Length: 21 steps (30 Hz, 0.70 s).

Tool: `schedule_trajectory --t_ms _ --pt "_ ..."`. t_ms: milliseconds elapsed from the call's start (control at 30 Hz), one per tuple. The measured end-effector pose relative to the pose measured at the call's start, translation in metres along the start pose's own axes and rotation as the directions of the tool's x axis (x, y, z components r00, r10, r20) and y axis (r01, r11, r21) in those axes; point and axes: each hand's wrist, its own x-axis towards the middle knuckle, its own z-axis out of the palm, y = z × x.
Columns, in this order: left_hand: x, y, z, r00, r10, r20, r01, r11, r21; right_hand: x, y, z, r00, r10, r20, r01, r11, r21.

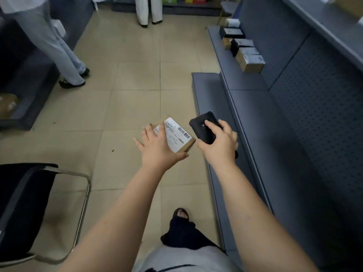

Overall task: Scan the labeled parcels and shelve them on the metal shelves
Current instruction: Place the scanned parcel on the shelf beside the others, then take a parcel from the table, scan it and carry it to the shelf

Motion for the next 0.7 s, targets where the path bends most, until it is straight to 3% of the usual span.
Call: schedule_trajectory --t_ms 433,567,700 --pt "0.341 0.089 -0.01 0.997 0.061 0.038 -0.062 0.997 0.04 0.318 -0.024 0.046 0.991 0.098 -0.089 -0.096 0.995 0.022" --pt "0.459 0.119 0.005 0.974 0.199 0.11 -0.207 0.976 0.074 0.41 -0.018 0.071 0.954 0.224 -0.2 -0.214 0.974 0.071" --pt "0.554 0.169 0.016 0.901 0.369 0.229 -0.4 0.911 0.103 0.481 -0.018 0.075 0.88 0.379 -0.286 -0.357 0.925 0.128"
